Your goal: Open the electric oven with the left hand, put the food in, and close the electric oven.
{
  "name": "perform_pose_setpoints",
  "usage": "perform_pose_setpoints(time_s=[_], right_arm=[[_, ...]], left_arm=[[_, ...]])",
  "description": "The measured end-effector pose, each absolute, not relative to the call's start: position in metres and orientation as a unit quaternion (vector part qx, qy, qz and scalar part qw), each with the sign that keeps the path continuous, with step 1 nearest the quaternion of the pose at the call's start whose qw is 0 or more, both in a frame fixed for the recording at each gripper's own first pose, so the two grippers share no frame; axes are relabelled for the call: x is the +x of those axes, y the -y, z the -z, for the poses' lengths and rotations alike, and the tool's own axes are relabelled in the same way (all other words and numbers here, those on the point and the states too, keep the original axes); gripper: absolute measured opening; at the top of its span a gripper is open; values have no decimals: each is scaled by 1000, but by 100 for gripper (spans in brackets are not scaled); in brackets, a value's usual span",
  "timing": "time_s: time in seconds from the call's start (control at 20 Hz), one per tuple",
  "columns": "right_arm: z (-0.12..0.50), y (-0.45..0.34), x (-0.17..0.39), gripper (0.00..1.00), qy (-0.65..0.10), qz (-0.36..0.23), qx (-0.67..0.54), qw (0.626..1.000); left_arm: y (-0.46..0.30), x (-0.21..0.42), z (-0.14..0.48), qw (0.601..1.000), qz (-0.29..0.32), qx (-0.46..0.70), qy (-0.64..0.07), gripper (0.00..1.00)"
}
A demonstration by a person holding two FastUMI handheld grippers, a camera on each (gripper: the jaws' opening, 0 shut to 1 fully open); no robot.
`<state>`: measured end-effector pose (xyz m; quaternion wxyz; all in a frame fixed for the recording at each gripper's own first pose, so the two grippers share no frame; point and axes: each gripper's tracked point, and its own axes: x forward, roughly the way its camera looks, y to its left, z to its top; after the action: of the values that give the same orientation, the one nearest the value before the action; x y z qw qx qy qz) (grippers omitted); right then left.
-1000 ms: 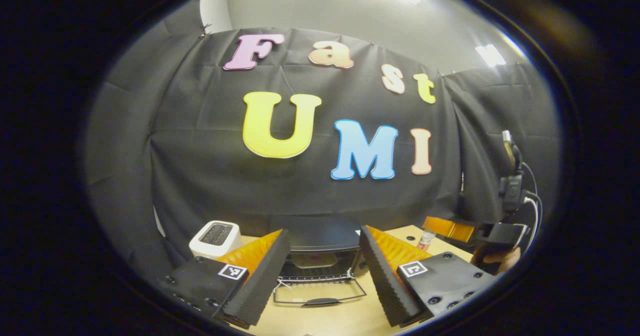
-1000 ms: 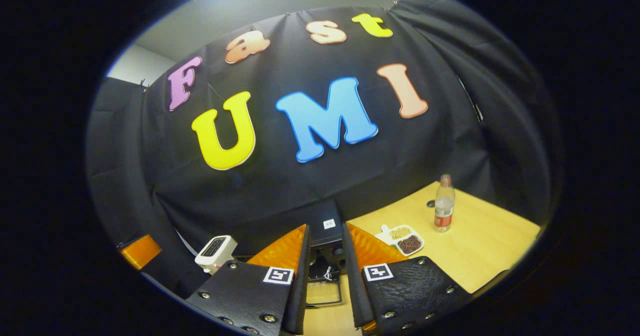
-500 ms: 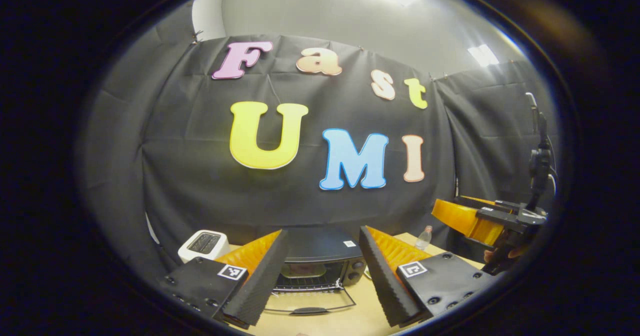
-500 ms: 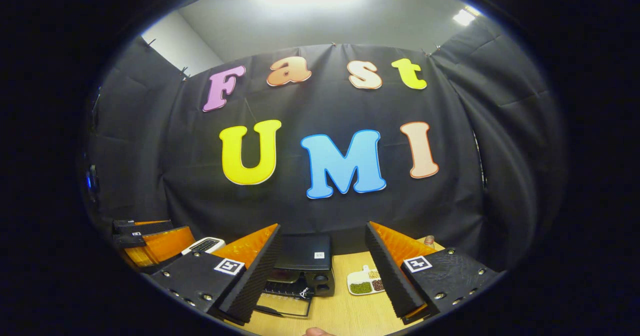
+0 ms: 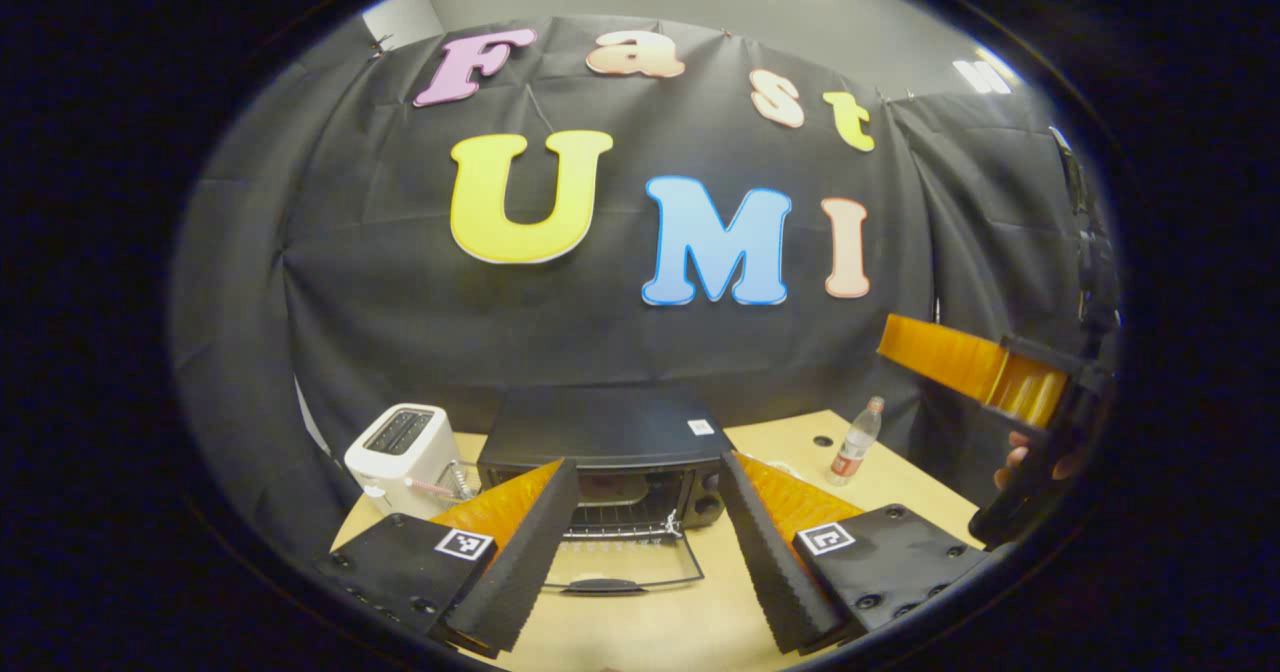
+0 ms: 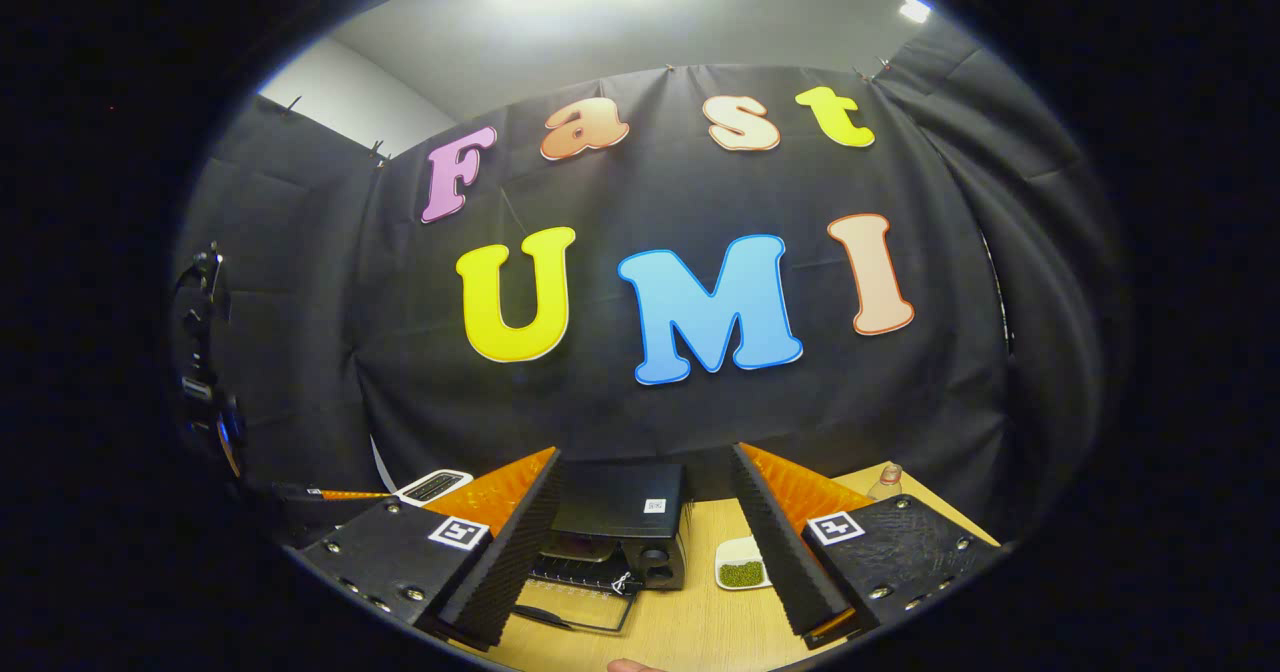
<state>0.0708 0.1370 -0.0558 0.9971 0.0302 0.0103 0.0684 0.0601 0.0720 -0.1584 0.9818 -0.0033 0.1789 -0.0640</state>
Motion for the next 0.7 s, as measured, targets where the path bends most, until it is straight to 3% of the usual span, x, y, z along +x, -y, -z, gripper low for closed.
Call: perform_pose_setpoints(time_s=[0.05, 0.1, 0.2, 0.5, 0.55, 0.7], right_arm=[[58, -130, 73, 100, -14, -64, 34, 997], [60, -125, 74, 100, -18, -61, 39, 997], [63, -113, 75, 100, -25, -54, 48, 997], [68, -77, 69, 100, -32, -23, 39, 998], [70, -72, 67, 100, -35, -18, 38, 998], [77, -59, 64, 100, -44, -6, 39, 998]], left_arm=[[-69, 60, 175, 978, 67, -6, -197, 98], [-66, 60, 191, 972, 70, -12, -223, 94], [-68, 54, 231, 957, 68, -18, -281, 99], [-78, 52, 331, 916, 61, 5, -397, 95], [-80, 48, 345, 906, 60, 2, -420, 99], [-81, 31, 391, 867, 57, -8, -495, 95]])
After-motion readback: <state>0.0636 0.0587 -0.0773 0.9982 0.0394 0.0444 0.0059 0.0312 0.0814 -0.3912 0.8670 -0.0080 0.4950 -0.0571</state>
